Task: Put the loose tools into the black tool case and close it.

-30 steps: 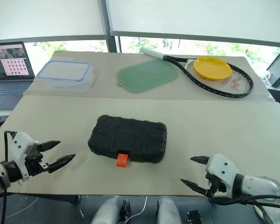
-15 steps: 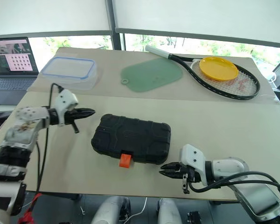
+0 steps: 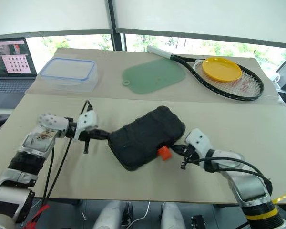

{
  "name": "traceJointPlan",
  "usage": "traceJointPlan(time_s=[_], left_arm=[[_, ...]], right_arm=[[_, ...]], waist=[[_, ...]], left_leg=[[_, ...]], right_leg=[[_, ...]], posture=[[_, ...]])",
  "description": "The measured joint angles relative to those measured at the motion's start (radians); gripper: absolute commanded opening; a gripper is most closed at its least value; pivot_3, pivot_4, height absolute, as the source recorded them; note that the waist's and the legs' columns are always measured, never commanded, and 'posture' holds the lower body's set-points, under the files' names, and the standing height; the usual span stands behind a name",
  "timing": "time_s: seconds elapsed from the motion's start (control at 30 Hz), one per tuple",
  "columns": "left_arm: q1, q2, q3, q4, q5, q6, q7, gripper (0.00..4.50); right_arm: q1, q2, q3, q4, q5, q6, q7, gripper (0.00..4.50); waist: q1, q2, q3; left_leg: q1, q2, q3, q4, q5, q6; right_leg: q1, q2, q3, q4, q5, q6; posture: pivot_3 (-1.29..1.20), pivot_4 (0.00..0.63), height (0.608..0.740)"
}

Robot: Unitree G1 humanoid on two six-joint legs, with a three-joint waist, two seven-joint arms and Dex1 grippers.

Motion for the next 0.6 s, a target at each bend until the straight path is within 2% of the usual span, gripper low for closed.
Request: traceJointPlan(time_s=[0.1,0.23,0.33,0.47,0.6], left_arm=[[-0.031,0.001,0.009,-0.022,-0.02,0.047,0.002,0.0],[-0.155,-0.003,0.056,-0.055,-0.096,0.18,-0.003,0.0],[-0.196,-0.009,0.049,-0.174,-0.139,0.245,-0.025,0.0],[-0.134,-0.064,-0.077,-0.228,-0.088,0.202,-0.029,0.0],[-0.131,-0.104,-0.153,-0.202,0.01,0.037,0.017,0.0]], right_arm=[[0.054,-0.042,-0.019,-0.028,0.009,0.0,0.038,0.02],[0.101,-0.142,-0.059,-0.059,0.032,-0.001,0.137,0.02],[0.101,-0.174,-0.07,-0.08,0.057,-0.001,0.202,0.02],[0.068,-0.184,-0.062,-0.081,0.082,0.004,0.248,0.02],[-0.022,-0.174,-0.02,-0.077,0.091,0.023,0.263,0.02]], waist=[[0.003,0.0,0.0],[0.005,0.0,0.0],[-0.003,0.002,-0.001],[-0.006,0.003,-0.001],[0.002,0.004,-0.002]], left_leg=[[0.0,-0.001,0.0,0.0,0.0,0.0],[-0.002,0.0,-0.002,0.005,-0.001,0.002],[0.0,-0.001,-0.002,0.006,-0.002,0.002],[0.0,-0.002,-0.001,0.006,-0.001,0.002],[0.002,-0.001,-0.002,0.006,-0.002,0.002]], right_leg=[[0.0,0.0,0.0,0.0,0.0,0.0],[0.001,0.0,-0.001,0.001,0.0,0.001],[0.002,0.0,0.001,0.0,0.0,0.003],[0.002,0.001,0.002,0.0,0.0,0.002],[0.004,0.001,0.001,0.0,0.0,0.001]], posture=[[0.0,0.15,0.738],[0.0,0.15,0.738],[0.0,0.15,0.738],[0.0,0.15,0.738],[0.0,0.15,0.738]])
